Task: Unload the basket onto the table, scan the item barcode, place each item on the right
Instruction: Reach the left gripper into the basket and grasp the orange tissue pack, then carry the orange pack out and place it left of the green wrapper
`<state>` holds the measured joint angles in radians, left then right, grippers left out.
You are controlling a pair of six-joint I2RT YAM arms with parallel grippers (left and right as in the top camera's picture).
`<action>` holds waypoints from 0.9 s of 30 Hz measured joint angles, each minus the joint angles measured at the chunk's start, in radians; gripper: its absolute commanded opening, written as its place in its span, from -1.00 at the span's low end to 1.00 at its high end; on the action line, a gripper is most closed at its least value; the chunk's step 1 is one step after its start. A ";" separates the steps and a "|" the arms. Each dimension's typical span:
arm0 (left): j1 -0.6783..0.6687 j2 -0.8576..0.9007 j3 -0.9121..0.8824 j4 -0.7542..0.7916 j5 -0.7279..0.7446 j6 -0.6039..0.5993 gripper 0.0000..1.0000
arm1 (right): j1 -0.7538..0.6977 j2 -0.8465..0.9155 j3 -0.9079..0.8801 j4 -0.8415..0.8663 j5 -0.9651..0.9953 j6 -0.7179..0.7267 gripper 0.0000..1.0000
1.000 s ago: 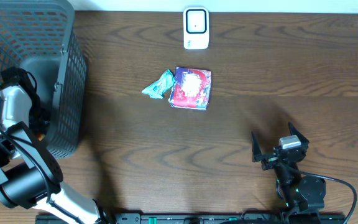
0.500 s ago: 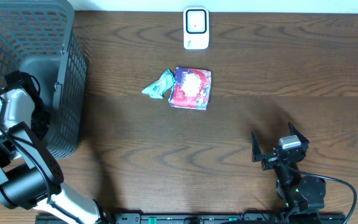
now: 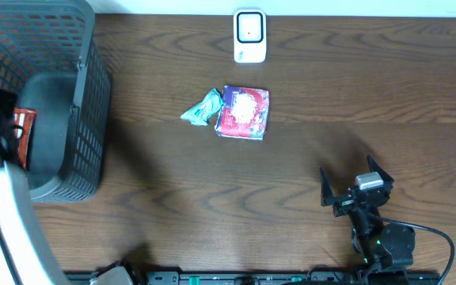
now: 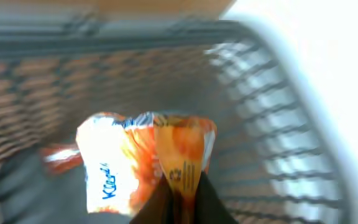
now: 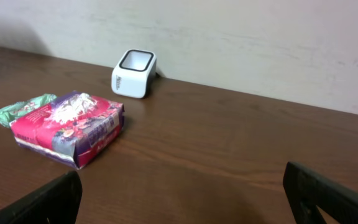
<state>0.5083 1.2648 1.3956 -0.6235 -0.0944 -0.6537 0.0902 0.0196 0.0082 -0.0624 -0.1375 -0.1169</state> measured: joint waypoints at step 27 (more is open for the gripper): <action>-0.840 0.264 0.010 0.174 0.237 0.735 -0.85 | 0.000 0.000 0.000 0.000 0.000 0.000 0.99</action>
<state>-0.3317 1.5291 1.4059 -0.4500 0.1421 0.0818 0.0902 0.0196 0.0082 -0.0624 -0.1371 -0.1169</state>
